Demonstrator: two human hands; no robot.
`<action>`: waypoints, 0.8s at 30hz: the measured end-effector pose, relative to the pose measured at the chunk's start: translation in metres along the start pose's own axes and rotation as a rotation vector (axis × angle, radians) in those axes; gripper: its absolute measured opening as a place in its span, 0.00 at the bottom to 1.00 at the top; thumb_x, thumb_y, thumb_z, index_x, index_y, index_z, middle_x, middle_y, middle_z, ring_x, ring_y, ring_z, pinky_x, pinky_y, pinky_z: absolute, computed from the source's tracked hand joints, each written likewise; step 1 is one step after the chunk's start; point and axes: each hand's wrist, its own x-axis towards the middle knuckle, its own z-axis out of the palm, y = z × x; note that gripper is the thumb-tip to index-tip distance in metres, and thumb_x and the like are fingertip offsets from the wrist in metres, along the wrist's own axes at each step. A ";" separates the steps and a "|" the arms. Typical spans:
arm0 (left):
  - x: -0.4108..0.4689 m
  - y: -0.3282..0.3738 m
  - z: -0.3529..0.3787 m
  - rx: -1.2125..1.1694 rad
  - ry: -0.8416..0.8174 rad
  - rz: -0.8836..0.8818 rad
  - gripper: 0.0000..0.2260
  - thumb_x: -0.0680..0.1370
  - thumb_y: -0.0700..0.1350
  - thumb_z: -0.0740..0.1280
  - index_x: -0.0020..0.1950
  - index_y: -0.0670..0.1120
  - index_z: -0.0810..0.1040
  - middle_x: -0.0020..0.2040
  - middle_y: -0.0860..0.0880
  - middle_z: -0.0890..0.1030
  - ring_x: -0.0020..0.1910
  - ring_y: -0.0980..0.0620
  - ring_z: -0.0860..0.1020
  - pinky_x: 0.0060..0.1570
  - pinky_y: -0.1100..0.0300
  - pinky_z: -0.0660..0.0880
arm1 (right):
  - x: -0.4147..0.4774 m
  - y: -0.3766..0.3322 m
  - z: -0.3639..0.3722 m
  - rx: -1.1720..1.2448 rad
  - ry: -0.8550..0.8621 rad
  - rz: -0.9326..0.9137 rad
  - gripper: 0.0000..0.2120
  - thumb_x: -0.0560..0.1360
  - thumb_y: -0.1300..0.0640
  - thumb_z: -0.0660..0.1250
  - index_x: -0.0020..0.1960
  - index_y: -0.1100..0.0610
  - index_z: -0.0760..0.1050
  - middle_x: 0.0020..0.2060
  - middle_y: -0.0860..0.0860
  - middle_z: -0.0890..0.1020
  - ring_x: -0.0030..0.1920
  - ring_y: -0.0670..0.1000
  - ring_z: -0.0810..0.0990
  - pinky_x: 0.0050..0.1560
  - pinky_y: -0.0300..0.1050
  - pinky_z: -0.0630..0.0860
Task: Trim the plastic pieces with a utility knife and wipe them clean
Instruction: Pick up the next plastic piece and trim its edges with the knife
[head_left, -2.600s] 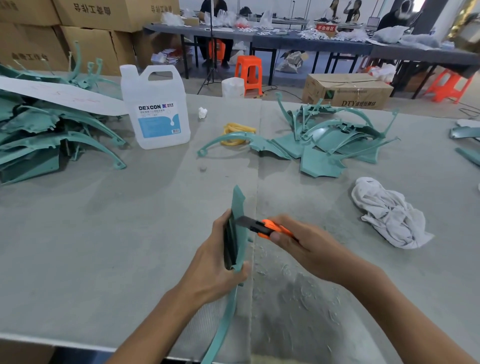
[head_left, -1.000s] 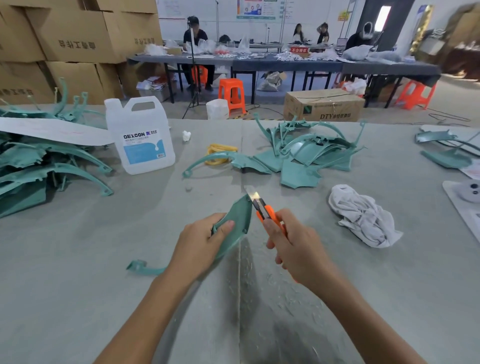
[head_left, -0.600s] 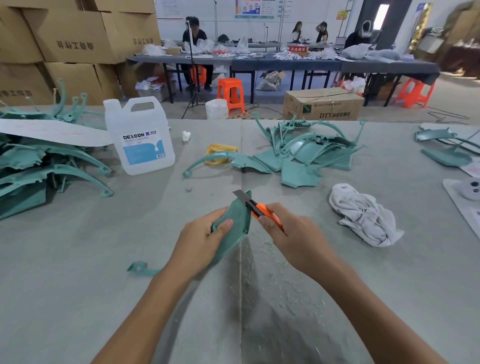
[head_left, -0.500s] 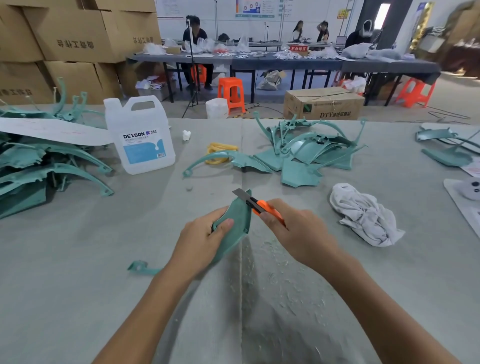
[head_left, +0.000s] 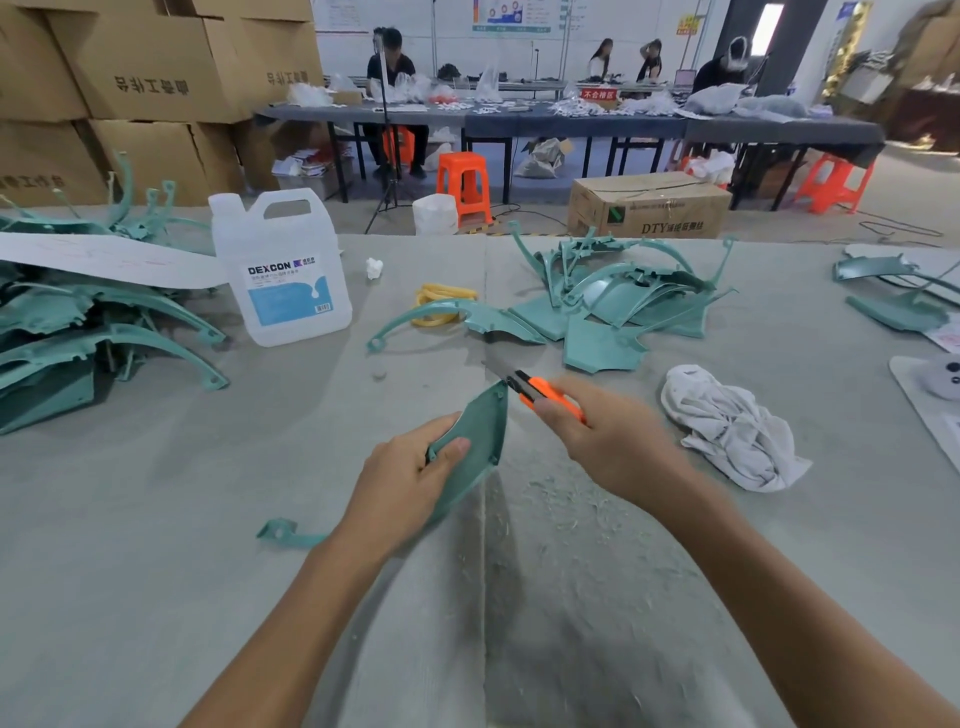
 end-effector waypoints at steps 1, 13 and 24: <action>0.000 0.000 0.000 0.002 0.003 -0.008 0.13 0.83 0.55 0.63 0.67 0.65 0.76 0.50 0.64 0.84 0.48 0.59 0.82 0.51 0.51 0.80 | -0.003 -0.006 0.000 -0.004 -0.002 -0.027 0.12 0.82 0.38 0.55 0.57 0.41 0.73 0.32 0.46 0.78 0.33 0.45 0.76 0.32 0.45 0.64; -0.003 0.011 -0.004 0.051 -0.001 -0.011 0.09 0.82 0.55 0.63 0.55 0.56 0.82 0.41 0.57 0.83 0.42 0.55 0.81 0.44 0.53 0.78 | -0.016 0.039 0.016 0.026 -0.139 0.271 0.12 0.83 0.42 0.57 0.49 0.48 0.74 0.34 0.49 0.81 0.29 0.49 0.78 0.32 0.45 0.75; 0.017 0.063 0.001 0.693 -0.137 -0.068 0.09 0.78 0.58 0.60 0.50 0.54 0.69 0.43 0.52 0.78 0.39 0.48 0.75 0.35 0.55 0.66 | -0.063 0.042 0.017 0.471 -0.023 0.343 0.06 0.81 0.43 0.61 0.47 0.40 0.75 0.30 0.52 0.82 0.24 0.48 0.76 0.25 0.44 0.75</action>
